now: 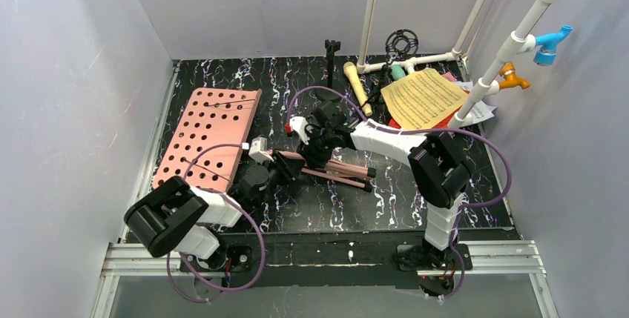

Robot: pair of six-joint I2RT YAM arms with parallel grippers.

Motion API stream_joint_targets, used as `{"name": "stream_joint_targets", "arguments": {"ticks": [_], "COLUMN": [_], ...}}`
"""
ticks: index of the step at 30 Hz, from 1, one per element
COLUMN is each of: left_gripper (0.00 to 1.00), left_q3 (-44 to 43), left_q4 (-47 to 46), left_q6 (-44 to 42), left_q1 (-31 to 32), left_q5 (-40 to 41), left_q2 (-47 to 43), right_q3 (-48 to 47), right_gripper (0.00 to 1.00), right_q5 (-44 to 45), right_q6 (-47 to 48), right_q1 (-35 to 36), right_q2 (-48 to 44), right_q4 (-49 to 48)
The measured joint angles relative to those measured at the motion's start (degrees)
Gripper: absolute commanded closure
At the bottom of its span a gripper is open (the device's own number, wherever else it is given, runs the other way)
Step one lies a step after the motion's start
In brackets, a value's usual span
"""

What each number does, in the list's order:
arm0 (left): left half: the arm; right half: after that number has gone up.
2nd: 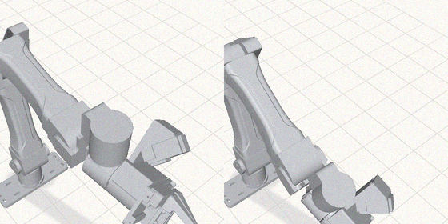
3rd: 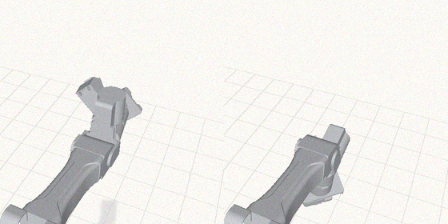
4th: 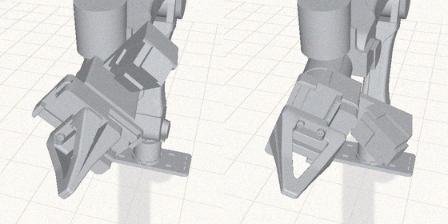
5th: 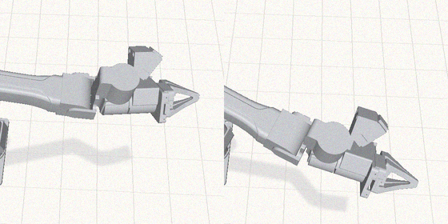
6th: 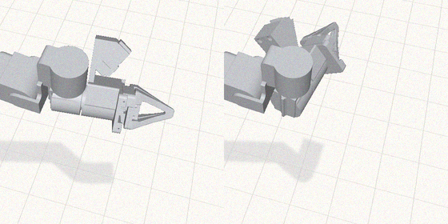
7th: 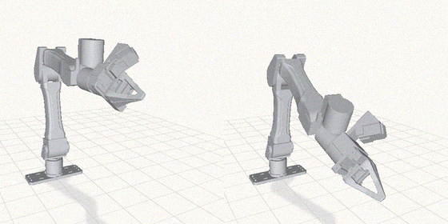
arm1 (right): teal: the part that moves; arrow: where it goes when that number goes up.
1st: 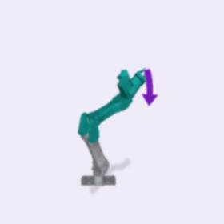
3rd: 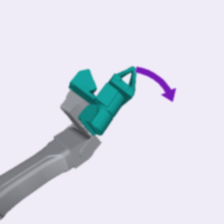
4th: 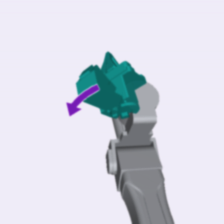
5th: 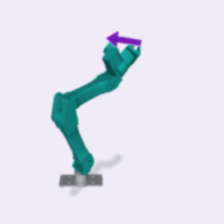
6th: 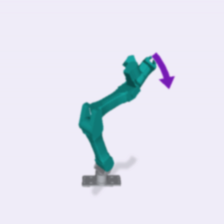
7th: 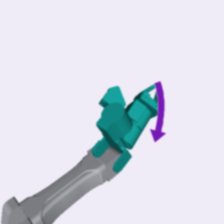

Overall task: Pack up the instrument practice props
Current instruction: Place the music stand at the center of the board.

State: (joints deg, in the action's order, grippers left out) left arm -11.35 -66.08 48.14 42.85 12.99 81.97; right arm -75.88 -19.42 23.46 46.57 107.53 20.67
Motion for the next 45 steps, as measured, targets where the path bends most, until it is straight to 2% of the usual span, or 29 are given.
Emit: {"name": "stream_joint_targets", "arguments": {"ticks": [2,8,9,10,11,16,19,21,23,24,26,35,40,41,45], "left_gripper": [0.54,0.28,0.22,0.07,0.02,0.02,0.02,0.02,0.02,0.02,0.02,0.02,0.02,0.02,0.02], "left_q3": [0.6,1.7,1.7,1.8,1.8,1.9,-0.5,-3.9,-7.9,-9.5,-11.6,-15.5,-16.7,-16.7,-16.7], "left_q4": [2.1,13.9,16.5,20.0,22.6,38.1,52.1,61.7,70.4,73.9,79.2,97.0,102.1,102.7,104.5], "left_q6": [1.6,5.4,5.9,6.4,6.6,8.0,8.8,9.0,8.8,8.6,8.3,9.2,10.3,10.5,11.1], "left_q1": [0.0,0.0,0.0,-0.1,-0.1,-0.7,-0.7,-0.7,-0.7,-0.7,-0.7,-0.7,-0.7,-0.7,-0.7], "left_q5": [-0.2,-0.7,-0.8,-0.8,-0.8,-0.3,0.3,1.4,2.4,3.0,3.8,9.1,10.6,10.6,10.8], "left_q2": [-2.3,-17.7,-21.0,-25.6,-29.1,-41.9,-48.5,-50.9,-52.5,-53.2,-54.3,-55.5,-55.5,-55.7,-56.8], "right_q3": [0.0,0.0,0.1,0.2,0.3,0.2,-1.2,-2.2,-2.9,-3.3,-4.1,-4.1,-3.3,-3.2,-3.0], "right_gripper": [0.2,0.06,0.05,0.04,0.04,0.04,0.17,0.32,0.66,0.79,0.99,0.99,0.99,0.98,0.34], "right_q5": [-0.1,0.4,0.7,1.0,1.2,2.2,3.9,4.9,6.6,7.3,8.4,15.0,25.3,27.2,32.7], "right_q6": [1.1,5.5,6.3,7.0,7.7,9.3,9.6,9.4,8.9,8.6,7.3,-4.2,-15.4,-17.1,-22.5], "right_q1": [0.1,0.1,0.1,0.1,0.1,0.3,1.4,2.1,2.8,3.0,3.1,3.9,3.8,3.7,3.0], "right_q2": [-0.2,-3.2,-3.8,-4.2,-4.5,-3.1,0.6,3.1,5.2,5.6,5.8,5.9,5.9,5.9,5.7], "right_q4": [0.5,2.2,2.1,2.1,2.1,2.9,3.5,3.6,3.5,3.4,3.8,0.9,-4.5,-5.4,-9.6]}}
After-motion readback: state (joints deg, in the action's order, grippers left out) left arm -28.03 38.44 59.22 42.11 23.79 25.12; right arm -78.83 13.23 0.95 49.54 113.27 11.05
